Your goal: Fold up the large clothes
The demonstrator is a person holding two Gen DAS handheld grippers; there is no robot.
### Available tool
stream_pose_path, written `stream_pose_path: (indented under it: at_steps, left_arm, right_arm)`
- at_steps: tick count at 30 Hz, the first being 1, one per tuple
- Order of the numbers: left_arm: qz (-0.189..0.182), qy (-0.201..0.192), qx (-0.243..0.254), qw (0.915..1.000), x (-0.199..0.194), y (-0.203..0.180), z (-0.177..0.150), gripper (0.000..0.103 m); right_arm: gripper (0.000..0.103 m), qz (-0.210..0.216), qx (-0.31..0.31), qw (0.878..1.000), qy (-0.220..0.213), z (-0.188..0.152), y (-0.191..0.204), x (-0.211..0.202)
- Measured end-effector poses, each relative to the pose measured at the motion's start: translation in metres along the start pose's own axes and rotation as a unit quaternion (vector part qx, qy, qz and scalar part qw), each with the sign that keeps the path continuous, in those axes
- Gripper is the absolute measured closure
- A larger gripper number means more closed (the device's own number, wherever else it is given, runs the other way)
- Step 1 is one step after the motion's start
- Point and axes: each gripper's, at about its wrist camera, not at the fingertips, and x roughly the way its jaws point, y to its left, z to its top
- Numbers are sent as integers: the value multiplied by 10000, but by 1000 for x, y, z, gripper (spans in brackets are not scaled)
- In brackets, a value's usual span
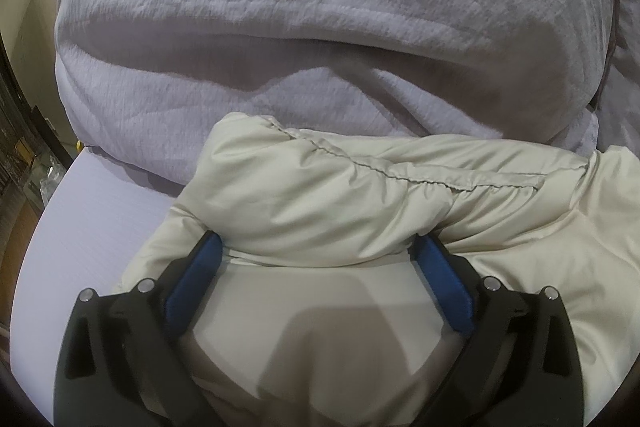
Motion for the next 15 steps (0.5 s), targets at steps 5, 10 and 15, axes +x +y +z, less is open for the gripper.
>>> stream_pose_path:
  at_steps: [5,10,15]
  left_arm:
    - [-5,17,-4,10000,-1,1,1,5]
    - [-69,168,-66,9998,-13,3,1,8]
    - [-391,-64,-8,9992,-49,-11,2,8]
  right_arm:
    - [7,5,13,10000,25,1,-1,-1]
    - [7,66,268,9995,176,11,-3,-17]
    - [7,381,614,9974,57,23,8,-46]
